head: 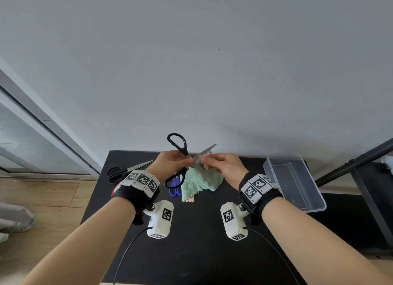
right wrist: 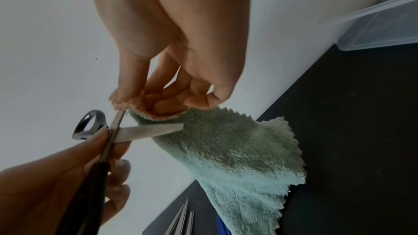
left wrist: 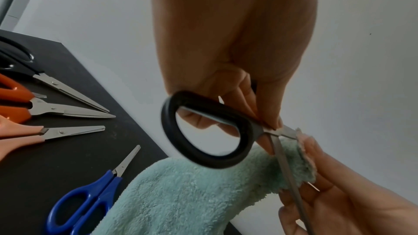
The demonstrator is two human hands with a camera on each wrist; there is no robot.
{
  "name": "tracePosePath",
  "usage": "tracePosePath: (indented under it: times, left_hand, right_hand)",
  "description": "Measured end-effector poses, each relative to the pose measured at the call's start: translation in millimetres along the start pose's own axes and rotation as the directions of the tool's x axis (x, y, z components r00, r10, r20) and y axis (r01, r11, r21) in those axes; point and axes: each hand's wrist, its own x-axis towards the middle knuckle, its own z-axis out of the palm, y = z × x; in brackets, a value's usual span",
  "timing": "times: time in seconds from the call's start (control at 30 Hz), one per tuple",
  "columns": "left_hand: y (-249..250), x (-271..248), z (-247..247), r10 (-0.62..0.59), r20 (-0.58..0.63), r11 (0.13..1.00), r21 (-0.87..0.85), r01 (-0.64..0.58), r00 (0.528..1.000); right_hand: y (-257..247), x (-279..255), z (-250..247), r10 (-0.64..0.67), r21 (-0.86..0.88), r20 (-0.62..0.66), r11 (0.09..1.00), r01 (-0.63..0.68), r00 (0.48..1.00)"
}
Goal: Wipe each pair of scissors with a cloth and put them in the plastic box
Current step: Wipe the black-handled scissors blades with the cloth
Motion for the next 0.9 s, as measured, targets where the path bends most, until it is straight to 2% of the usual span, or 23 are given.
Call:
tracePosePath:
  times: [0.2,0.43,0.63,0.9]
  left_hand:
    - [-2.2,2.0,4.2,0.027,0.017,1.000,-0.004,-0.027,0.999]
    - [-7.2,2.3,3.3,0.036,0.058,0.999,0.034,-0.038,0.998]
    - [-5.9,3.4,0.5,0.020,0.051,0.993,0.119,-0.026,0.999]
    - [-2.3,-2.4,-9.1,0.005,0.103,0.983,0.181,-0.024,0.995]
  right_hand:
    - [2.4,-0.1,8.5,0.007,0.038,0.016,0.999,-0.007,1.000]
    - [4.8,4.0,14.7,-0.024,-0.011,-0.008,1.000,0.024,1.000]
    - [6.9,1.8,16.2,-0.033,0.079,-0.044,0.996,0.036,0.998]
    - [7.0,1.9,5.3,-0.035,0.118,-0.076,0.992,0.044,0.996]
